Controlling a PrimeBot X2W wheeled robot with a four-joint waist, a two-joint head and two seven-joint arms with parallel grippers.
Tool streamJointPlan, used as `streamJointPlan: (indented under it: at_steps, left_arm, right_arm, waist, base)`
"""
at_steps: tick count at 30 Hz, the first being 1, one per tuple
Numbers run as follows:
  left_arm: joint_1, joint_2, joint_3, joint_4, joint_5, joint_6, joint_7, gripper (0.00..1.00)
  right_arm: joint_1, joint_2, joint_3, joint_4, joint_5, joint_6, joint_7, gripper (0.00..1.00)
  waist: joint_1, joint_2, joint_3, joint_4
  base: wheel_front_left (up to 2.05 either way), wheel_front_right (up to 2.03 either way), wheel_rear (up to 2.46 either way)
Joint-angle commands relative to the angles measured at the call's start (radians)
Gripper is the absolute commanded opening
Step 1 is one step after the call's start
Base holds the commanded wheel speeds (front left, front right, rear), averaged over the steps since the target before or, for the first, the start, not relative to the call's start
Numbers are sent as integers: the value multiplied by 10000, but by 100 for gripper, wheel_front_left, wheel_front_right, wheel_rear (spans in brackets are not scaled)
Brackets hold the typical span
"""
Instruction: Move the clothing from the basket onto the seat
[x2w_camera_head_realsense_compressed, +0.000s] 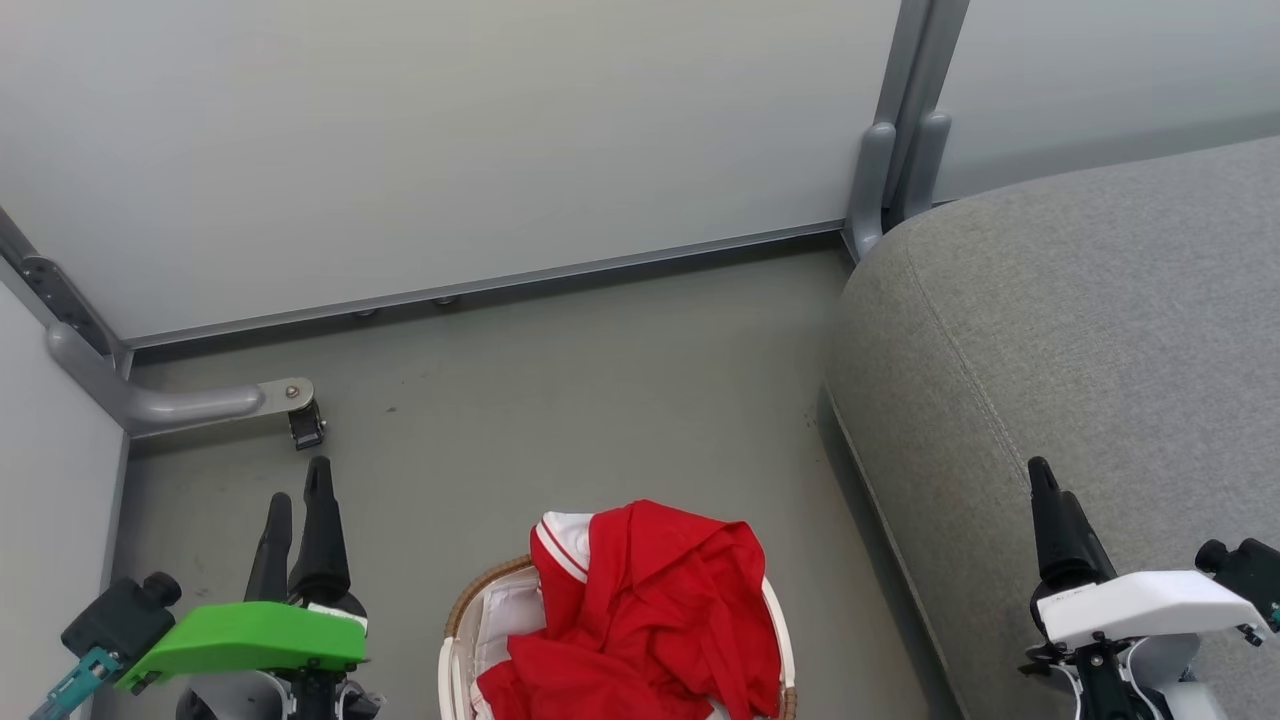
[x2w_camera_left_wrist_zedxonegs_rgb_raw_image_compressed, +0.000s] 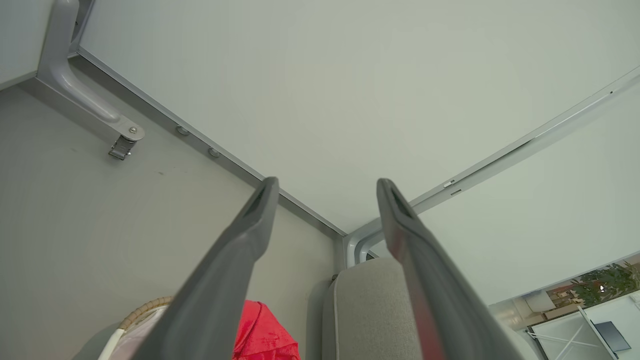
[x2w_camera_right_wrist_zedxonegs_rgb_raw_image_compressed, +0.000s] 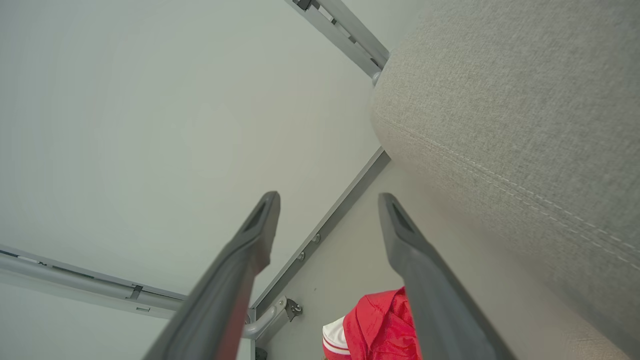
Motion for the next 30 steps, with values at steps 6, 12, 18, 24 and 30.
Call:
streamJointPlan:
  at_steps: [6,12,18,24,30]
  left_arm:
    - [122,67,-180,78,1095,184,-279,100]
    - [213,73,-281,253,1850,352,-456,100]
    - [288,78,-410,410,2526,426,-630,100]
    - [360,83,-494,579,3125,441,-793,100]
    - [416,89,-502,718,3604,450,-929,100]
  right_arm:
    - [-15,-80,167,-109,-1237,2,-288,100]
    - [48,-87,295,-94,-2002,2,-468,100]
    - [109,-95,449,17,-2583,2,-632,100]
    - [143,-102,544,67,-3189,2,-803,100]
    - [191,-110,592,99,-3732,2,-941,100]
  waist:
    - [0,0,-4,21]
    - [0,0,-18,37]
    - [0,0,-29,57]
    - [0,0,-42,82]
    - [0,0,-56,119]
  base:
    - [0,0,0]
    - [0,0,0]
    - [0,0,0]
    - [0,0,0]
    - [0,0,0]
